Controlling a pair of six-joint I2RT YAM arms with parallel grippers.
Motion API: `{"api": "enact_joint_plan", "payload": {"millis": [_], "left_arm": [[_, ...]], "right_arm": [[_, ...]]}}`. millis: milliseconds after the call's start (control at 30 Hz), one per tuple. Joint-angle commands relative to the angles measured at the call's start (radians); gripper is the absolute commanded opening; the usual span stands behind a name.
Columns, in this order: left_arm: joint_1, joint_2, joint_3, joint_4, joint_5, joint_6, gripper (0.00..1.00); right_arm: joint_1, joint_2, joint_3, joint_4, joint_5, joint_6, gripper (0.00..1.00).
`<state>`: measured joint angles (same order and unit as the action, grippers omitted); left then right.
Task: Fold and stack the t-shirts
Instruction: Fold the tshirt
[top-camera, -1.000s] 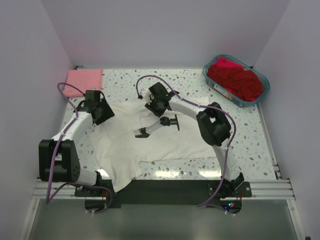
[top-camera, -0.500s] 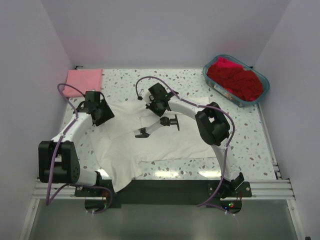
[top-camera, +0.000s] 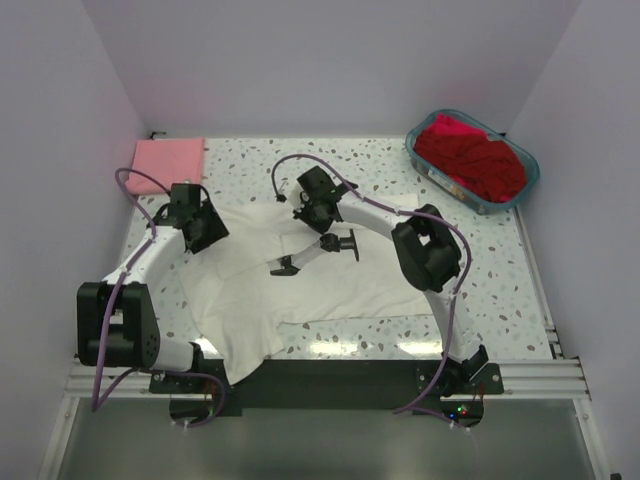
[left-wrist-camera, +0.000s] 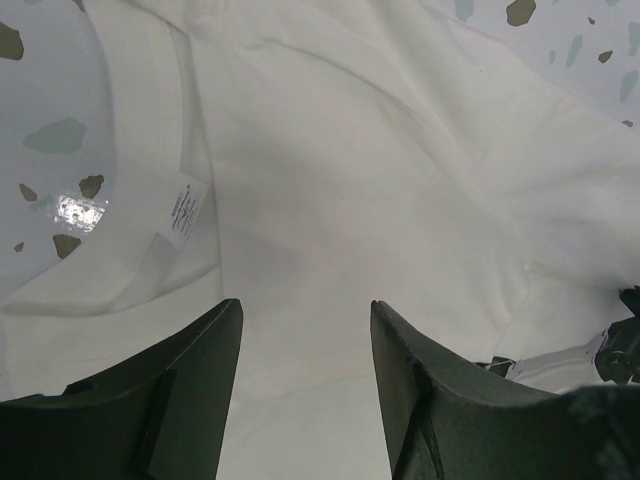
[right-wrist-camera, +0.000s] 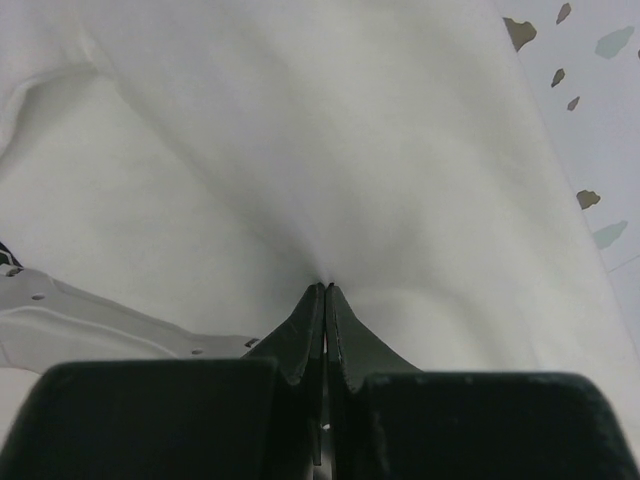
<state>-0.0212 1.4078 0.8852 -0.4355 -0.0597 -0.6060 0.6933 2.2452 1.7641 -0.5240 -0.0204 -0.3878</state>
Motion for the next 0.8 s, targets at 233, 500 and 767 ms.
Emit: {"api": "enact_joint_plan", "payload": {"millis": [233, 500, 767], "left_arm": [[-0.003, -0.010, -0.011, 0.014, -0.014, 0.020, 0.59], [-0.003, -0.015, -0.011, 0.014, -0.015, 0.020, 0.59], [-0.003, -0.017, -0.011, 0.018, -0.014, 0.026, 0.59]], "right_arm": [[0.002, -0.081, -0.015, -0.045, -0.015, -0.011, 0.02], [-0.009, -0.137, -0.060, -0.010, 0.017, 0.001, 0.26], [-0.080, -0.191, -0.136, 0.030, 0.033, 0.006, 0.30]]}}
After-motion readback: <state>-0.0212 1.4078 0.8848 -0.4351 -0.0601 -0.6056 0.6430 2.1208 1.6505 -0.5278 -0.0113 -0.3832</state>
